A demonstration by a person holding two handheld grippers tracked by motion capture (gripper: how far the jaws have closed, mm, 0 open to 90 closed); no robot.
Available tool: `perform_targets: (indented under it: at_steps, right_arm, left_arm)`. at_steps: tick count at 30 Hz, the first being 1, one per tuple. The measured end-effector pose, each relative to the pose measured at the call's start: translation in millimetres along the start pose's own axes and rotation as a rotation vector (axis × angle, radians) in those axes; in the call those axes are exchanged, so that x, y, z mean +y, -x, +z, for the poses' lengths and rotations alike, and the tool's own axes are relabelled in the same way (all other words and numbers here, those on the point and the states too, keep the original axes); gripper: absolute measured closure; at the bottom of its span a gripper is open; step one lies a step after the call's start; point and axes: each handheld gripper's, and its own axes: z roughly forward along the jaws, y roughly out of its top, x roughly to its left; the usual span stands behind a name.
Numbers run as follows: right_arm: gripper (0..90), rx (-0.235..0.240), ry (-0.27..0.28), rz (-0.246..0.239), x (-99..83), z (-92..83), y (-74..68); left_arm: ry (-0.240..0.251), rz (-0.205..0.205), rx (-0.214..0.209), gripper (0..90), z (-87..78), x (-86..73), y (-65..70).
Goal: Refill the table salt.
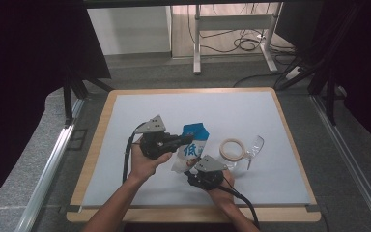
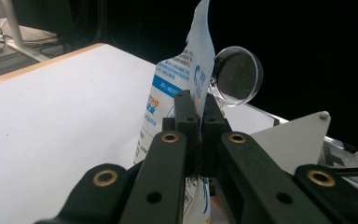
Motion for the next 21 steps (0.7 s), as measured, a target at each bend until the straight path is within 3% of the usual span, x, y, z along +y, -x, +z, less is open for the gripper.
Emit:
perform_targets:
  at_steps: [13,21]
  right_arm:
    - [45.7,-0.02,0.012,-0.022,-1.8,-7.5,-2.7]
    - [46.8,-0.014,0.009,-0.009,-4.8,-10.8,-2.8]
  left_arm:
    - [-0.028,-0.012,-0.036,90.0,12.7,6.1,-7.6]
    - [-0.047,-0.034,-0.075,90.0,22.9,8.4,-13.7]
